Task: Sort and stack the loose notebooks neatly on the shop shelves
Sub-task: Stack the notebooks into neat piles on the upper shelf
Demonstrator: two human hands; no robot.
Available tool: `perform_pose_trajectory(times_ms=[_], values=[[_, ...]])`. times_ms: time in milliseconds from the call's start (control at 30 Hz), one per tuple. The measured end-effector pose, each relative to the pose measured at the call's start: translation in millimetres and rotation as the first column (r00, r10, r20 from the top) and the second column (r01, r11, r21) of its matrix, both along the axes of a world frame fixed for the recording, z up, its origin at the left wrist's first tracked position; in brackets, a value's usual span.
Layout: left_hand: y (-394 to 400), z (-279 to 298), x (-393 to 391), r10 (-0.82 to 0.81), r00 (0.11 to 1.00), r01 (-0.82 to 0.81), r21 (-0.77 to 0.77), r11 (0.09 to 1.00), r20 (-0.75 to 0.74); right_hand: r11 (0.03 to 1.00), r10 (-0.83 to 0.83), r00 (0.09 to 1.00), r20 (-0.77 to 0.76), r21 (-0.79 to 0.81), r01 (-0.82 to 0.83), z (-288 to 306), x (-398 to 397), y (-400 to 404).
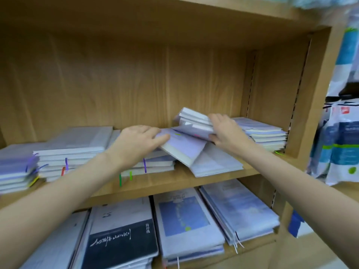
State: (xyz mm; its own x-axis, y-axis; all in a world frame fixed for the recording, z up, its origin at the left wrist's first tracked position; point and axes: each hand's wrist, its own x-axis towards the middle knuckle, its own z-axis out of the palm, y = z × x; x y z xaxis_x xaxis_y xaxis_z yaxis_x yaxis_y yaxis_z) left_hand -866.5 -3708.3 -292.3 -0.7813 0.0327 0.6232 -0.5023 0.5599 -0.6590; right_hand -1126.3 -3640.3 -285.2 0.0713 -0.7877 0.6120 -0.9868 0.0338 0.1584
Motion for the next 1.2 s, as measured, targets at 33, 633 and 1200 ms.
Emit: perform_pose_trajectory(times_ms=[33,633,1200], values=[[-0.6,6.4,10.4,0.034,0.999,-0.034,0.008,0.999,-0.031,0.999,-0.013,1.0,-0.005,-0.043,0.013,6.1,-2.3,0.9],[18.1,9.1,-16.9,0.782,0.556,-0.829,0.26,0.496,0.282,0.985,0.117,0.991,-0.065,0.132,-0.108,-48.6,-23.6,59.3],[9.0,-27.2,-17.2,0.291,0.946,-0.322,0.296,0.9,0.144,0.958,-0.015,0.99,0.14,0.286,-0.026,-29.1,-43.4,23.5]])
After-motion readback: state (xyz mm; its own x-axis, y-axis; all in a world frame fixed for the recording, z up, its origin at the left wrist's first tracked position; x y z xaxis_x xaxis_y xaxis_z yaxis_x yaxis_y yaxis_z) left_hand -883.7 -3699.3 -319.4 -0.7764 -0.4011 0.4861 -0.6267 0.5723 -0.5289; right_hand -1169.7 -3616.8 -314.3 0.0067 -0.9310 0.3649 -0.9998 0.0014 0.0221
